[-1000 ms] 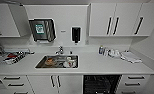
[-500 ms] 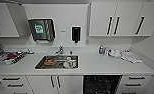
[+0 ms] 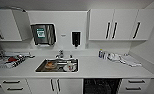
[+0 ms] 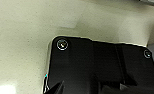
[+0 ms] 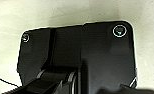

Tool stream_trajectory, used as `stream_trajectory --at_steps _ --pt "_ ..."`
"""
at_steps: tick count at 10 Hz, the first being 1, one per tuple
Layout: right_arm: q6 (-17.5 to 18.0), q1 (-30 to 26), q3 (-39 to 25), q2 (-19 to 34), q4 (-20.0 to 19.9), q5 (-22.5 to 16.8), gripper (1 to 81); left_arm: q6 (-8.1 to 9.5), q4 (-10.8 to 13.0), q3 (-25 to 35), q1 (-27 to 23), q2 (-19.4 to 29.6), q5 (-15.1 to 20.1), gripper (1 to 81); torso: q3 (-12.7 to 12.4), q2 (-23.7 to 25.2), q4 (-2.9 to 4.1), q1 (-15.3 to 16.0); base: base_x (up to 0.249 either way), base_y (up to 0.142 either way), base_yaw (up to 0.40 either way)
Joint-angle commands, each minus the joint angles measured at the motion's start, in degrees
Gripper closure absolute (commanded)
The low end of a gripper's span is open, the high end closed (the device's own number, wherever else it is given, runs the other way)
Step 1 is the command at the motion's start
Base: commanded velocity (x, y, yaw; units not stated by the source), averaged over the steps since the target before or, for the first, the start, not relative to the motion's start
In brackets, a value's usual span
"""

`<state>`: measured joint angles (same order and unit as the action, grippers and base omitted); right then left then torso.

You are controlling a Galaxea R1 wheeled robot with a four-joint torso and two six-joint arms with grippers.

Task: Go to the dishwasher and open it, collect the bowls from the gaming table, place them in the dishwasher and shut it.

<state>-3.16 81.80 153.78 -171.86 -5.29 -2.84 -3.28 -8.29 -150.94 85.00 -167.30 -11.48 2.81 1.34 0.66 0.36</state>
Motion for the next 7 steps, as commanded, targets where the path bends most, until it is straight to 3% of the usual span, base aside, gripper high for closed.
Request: stream_trajectory --at_steps 1,7 --pt "0.0 -2.9 0.0 0.3 0.1 -3.4 1.0 -0.59 0.8 -0.2 -2.6 0.4 2.9 1.0 0.0 0.0 0.00 0.0 0.000 0.000 0.000" --pt "0.5 -2.9 0.1 -0.1 0.0 -3.5 1.0 -0.59 0.8 -0.2 -2.6 0.3 3.0 1.0 -0.3 0.0 0.00 0.0 0.000 0.000 0.000"
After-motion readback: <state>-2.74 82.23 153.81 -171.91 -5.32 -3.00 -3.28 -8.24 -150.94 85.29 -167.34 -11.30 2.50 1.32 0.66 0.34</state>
